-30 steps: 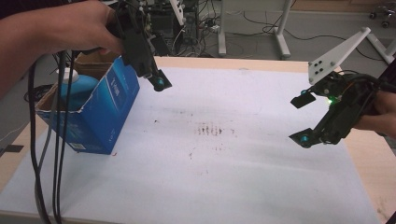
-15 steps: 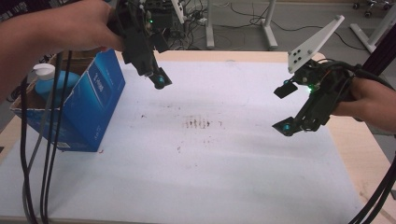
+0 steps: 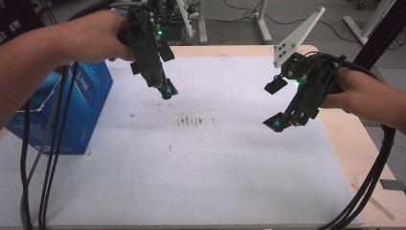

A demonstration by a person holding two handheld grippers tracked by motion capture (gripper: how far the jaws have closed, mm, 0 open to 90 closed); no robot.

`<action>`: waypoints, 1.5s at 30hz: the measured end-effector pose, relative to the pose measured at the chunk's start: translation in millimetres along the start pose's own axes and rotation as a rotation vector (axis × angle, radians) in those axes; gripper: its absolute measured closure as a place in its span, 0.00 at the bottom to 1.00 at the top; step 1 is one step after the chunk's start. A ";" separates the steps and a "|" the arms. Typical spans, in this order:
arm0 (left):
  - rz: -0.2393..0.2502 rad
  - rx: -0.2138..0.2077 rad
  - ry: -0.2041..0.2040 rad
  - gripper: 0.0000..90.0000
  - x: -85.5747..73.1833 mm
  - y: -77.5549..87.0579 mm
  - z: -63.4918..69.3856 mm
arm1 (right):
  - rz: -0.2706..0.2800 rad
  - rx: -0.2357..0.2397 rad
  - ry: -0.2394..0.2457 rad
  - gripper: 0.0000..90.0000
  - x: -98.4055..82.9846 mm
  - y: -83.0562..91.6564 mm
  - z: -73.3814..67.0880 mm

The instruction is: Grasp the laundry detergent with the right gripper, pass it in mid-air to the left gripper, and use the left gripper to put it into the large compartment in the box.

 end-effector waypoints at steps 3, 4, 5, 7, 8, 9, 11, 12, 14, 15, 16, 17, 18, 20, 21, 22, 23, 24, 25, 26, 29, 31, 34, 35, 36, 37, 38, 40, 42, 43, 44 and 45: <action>-0.002 0.003 0.004 0.02 1.4 -5.8 0.2 | -0.006 0.002 -0.002 0.01 -0.6 -0.6 0.1; 0.002 0.000 0.004 0.02 2.1 -7.9 0.7 | -0.007 0.003 -0.003 0.01 -0.7 -0.8 -0.1; 0.000 -0.004 0.001 0.02 2.3 -9.6 1.4 | -0.009 0.002 -0.002 0.01 -0.8 -1.1 -0.1; -0.002 -0.014 -0.002 0.02 2.5 -13.6 3.3 | -0.013 0.004 0.000 0.01 -0.9 -1.7 -0.1; -0.002 -0.014 -0.002 0.02 2.5 -13.6 3.3 | -0.013 0.004 0.000 0.01 -0.9 -1.7 -0.1; -0.006 -0.017 -0.004 0.02 2.0 -16.8 3.9 | -0.015 0.004 -0.002 0.01 -1.0 -2.1 -0.1; -0.004 -0.021 -0.001 0.02 1.5 -19.0 4.3 | -0.022 0.008 -0.001 0.01 -0.9 -4.2 0.3; -0.002 -0.021 0.002 0.02 1.2 -19.9 4.3 | -0.023 0.010 0.001 0.01 -0.6 -5.0 0.4; 0.004 -0.027 0.001 0.02 0.4 -22.0 5.1 | -0.026 0.014 0.003 0.01 0.3 -6.6 0.2; 0.004 -0.027 0.007 0.02 -0.4 -23.3 5.4 | -0.026 0.014 0.006 0.01 0.8 -7.4 0.6; 0.001 -0.030 0.007 0.02 -1.5 -24.4 5.7 | -0.030 0.017 0.003 0.01 0.7 -7.9 0.3; -0.001 -0.033 0.004 0.02 -2.6 -25.3 5.9 | -0.031 0.017 0.003 0.01 1.1 -8.7 0.3; 0.000 -0.032 0.006 0.02 -3.2 -26.2 5.9 | -0.035 0.020 0.003 0.01 1.0 -9.4 -0.1; -0.002 -0.035 0.013 0.02 -4.5 -27.3 6.0 | -0.038 0.022 0.007 0.01 1.3 -10.5 -0.4; -0.002 -0.036 0.010 0.02 -4.8 -27.9 5.9 | -0.038 0.022 0.004 0.01 1.6 -10.8 -0.5; -0.002 -0.036 0.014 0.02 -5.0 -28.5 6.1 | -0.039 0.023 0.003 0.01 1.6 -11.2 -0.5; -0.004 -0.038 0.010 0.02 -5.3 -29.0 6.1 | -0.040 0.025 0.006 0.01 1.8 -11.4 -0.4; -0.004 -0.038 0.010 0.02 -5.3 -29.0 6.1 | -0.040 0.025 0.006 0.01 1.8 -11.4 -0.4; -0.002 -0.039 0.014 0.02 -5.3 -29.8 6.4 | -0.037 0.025 0.010 0.01 2.2 -11.7 -0.1; -0.003 -0.039 0.013 0.02 -5.3 -29.9 6.3 | -0.040 0.025 0.004 0.01 2.1 -11.9 -0.6; -0.003 -0.040 0.009 0.02 -5.4 -30.8 6.2 | -0.041 0.025 0.003 0.01 1.9 -11.8 -0.6; 0.000 -0.043 0.011 0.02 -5.4 -31.8 6.8 | -0.040 0.024 0.004 0.01 1.9 -11.7 -0.3; -0.004 -0.048 0.009 0.02 -6.0 -33.5 7.1 | -0.041 0.024 0.002 0.01 1.9 -12.0 -0.6; -0.004 -0.048 0.010 0.02 -6.2 -33.9 7.2 | -0.043 0.026 0.003 0.01 1.9 -12.2 -0.8; -0.004 -0.048 0.009 0.02 -6.3 -34.0 7.2 | -0.042 0.026 0.007 0.01 2.1 -12.4 -0.7; -0.005 -0.049 0.011 0.02 -6.5 -33.9 7.3 | -0.040 0.027 0.010 0.01 2.5 -12.6 -0.5; -0.005 -0.047 0.012 0.02 -6.7 -33.6 7.0 | -0.042 0.026 0.006 0.01 2.4 -12.5 -0.7; -0.001 -0.048 0.013 0.02 -6.8 -33.3 6.4 | -0.042 0.026 0.005 0.01 2.5 -12.9 -0.7; 0.001 -0.046 0.014 0.02 -6.9 -32.7 5.7 | -0.040 0.026 0.007 0.01 3.0 -13.4 -0.7; 0.004 -0.045 0.014 0.02 -6.8 -32.5 5.3 | -0.041 0.024 0.003 0.01 3.1 -13.3 -0.8; 0.006 -0.044 0.016 0.02 -7.0 -32.0 5.0 | -0.038 0.023 0.003 0.01 3.5 -13.3 -0.4; 0.011 -0.042 0.015 0.02 -6.9 -31.6 4.1 | -0.036 0.025 0.004 0.01 3.8 -13.3 -0.3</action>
Point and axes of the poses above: each handheld gripper's, and its own axes: y roughly backward along the jaws, x roughly out of its top, z roughly to its right, the point moved 10 cm from there along -y, roughly forward along the jaws
